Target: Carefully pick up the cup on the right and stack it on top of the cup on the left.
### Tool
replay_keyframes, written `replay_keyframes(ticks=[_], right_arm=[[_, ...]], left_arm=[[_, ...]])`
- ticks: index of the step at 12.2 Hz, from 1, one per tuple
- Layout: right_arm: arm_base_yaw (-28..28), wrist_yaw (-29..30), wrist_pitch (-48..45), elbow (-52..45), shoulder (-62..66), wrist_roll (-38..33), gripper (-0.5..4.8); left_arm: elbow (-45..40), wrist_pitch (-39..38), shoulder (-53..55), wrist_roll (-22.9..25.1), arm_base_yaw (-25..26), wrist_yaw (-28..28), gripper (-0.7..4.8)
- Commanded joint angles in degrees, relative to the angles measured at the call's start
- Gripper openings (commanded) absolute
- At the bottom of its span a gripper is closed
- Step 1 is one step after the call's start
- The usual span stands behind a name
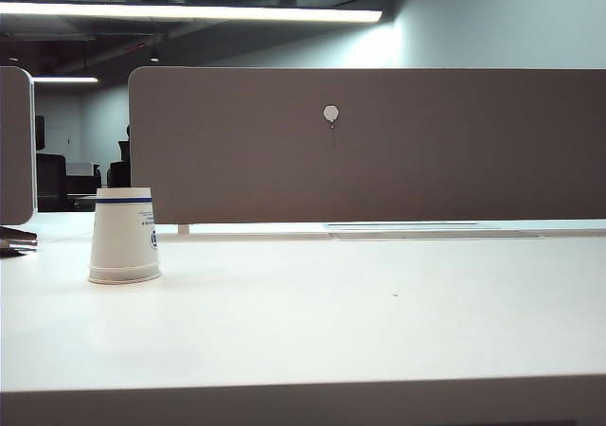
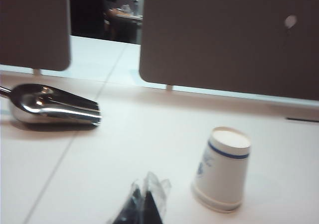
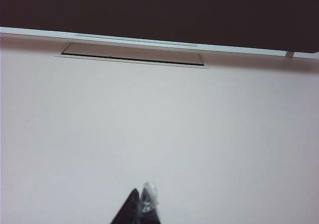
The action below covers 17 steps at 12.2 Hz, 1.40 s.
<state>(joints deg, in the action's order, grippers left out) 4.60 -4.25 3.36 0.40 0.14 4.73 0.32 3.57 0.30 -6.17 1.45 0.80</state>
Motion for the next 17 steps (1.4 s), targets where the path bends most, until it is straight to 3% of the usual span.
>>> replay_keyframes(ticks=[1, 17], right_arm=[[0.0, 0.33, -1.03, -0.24, -0.09, -0.22, -0.05], [0.0, 0.33, -1.01, -0.24, -0.09, -0.22, -0.05]], left_arm=[[0.09, -0.26, 0.0, 9.03, 0.68, -2.27, -0.05], [0.09, -1.79, 0.0, 9.16, 0.5, -2.1, -0.05]])
